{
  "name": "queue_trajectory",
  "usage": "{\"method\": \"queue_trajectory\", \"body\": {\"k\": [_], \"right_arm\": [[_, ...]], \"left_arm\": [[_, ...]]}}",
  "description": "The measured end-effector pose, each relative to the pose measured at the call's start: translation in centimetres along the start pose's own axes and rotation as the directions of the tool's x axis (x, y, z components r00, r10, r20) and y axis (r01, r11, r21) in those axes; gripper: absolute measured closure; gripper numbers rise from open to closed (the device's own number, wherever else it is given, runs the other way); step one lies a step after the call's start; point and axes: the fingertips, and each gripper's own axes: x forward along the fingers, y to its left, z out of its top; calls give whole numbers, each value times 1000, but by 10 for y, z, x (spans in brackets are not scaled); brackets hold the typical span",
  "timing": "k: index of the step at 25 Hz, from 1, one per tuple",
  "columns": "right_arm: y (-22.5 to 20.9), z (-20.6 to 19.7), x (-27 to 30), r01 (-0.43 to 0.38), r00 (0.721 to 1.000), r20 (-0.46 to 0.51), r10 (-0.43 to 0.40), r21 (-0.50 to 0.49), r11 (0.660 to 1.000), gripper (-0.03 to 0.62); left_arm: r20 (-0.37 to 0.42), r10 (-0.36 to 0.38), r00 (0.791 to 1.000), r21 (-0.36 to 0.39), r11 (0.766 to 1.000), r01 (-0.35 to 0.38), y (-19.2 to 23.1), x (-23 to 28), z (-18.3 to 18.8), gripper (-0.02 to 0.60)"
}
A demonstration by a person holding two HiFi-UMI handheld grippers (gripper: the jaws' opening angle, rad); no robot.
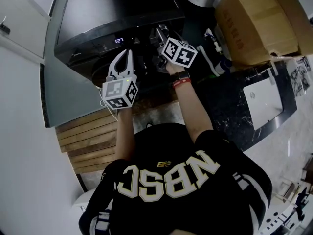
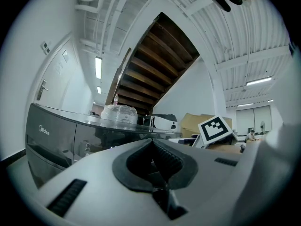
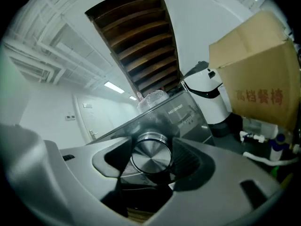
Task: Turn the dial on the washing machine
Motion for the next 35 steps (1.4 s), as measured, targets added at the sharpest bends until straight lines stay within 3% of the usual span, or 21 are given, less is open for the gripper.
{"method": "queue_trajectory", "body": {"k": [9, 15, 26, 35], "right_arm": [[2, -1, -1, -20, 1000, -22, 19, -39, 999, 313], [3, -1, -20, -29, 999, -33, 24, -158, 987, 318], [7, 3, -72, -20, 1000, -3, 20, -426, 905, 440], [20, 12, -106, -13, 998, 50, 43, -489, 872, 535]], "left_arm": [[-3, -4, 1000, 4, 1000, 4, -2, -1, 1, 568], [-8, 3, 1000, 6, 1000, -3, 1, -4, 2, 568], [-25, -15, 1000, 13, 1000, 15, -9, -6, -3, 568], [-24, -36, 999, 23, 999, 37, -23, -7, 1, 568]]}}
